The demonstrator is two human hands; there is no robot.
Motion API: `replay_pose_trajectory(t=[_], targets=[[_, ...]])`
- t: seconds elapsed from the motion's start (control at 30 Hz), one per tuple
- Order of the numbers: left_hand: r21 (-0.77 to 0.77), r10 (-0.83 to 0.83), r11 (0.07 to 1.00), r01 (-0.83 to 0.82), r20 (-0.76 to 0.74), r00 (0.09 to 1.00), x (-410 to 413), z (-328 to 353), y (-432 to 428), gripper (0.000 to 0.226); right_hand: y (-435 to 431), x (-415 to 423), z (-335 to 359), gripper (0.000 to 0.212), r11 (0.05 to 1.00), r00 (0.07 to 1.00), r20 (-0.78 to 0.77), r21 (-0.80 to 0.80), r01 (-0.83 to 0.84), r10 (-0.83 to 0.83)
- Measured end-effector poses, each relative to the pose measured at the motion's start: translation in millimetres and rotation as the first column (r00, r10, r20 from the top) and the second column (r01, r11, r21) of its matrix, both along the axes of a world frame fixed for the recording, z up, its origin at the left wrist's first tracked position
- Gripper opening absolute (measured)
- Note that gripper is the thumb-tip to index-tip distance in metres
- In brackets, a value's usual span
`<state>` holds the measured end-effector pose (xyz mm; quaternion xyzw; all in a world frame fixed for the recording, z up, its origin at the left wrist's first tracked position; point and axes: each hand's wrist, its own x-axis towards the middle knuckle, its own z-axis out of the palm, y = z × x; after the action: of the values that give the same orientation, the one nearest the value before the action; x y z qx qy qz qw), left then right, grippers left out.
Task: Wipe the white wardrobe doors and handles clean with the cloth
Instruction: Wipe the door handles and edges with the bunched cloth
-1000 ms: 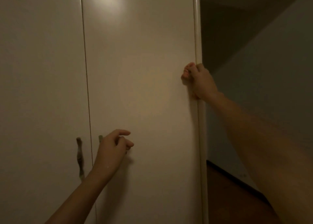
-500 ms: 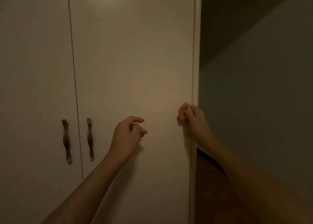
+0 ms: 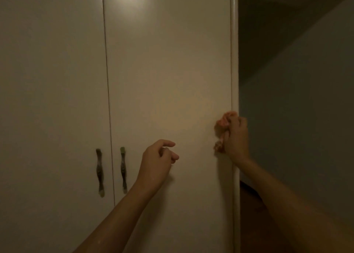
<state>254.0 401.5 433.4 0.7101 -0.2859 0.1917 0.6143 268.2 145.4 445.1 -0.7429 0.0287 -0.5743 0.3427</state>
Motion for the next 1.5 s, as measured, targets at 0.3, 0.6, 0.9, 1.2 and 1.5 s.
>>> replay_pose_trajectory(t=[0.3,0.6,0.9,1.2,1.5], targets=[[-0.049,0.096,0.994,-0.096,-0.005,0.995,7,17,69,0.034,76,56,36,0.036,0.963,0.964,0.016,0.052,0.266,-0.267],[-0.087,0.197,0.976,-0.198,-0.026,0.980,6,9,132,0.031,212,53,-1,0.034,0.888,0.997,-0.068,-0.457,-0.059,0.031],[-0.083,0.194,0.977,-0.195,-0.029,0.981,4,2,135,0.030,151,27,23,0.016,0.857,0.976,0.188,-0.479,0.188,-0.109],[-0.085,0.173,0.980,-0.179,-0.073,0.982,10,-19,119,0.030,118,51,11,0.022,0.794,0.967,0.134,-0.553,0.253,-0.215],[-0.027,0.157,0.986,-0.163,-0.158,0.975,10,-69,107,0.034,155,56,-155,0.031,0.408,0.995,0.067,-0.908,0.091,-0.072]])
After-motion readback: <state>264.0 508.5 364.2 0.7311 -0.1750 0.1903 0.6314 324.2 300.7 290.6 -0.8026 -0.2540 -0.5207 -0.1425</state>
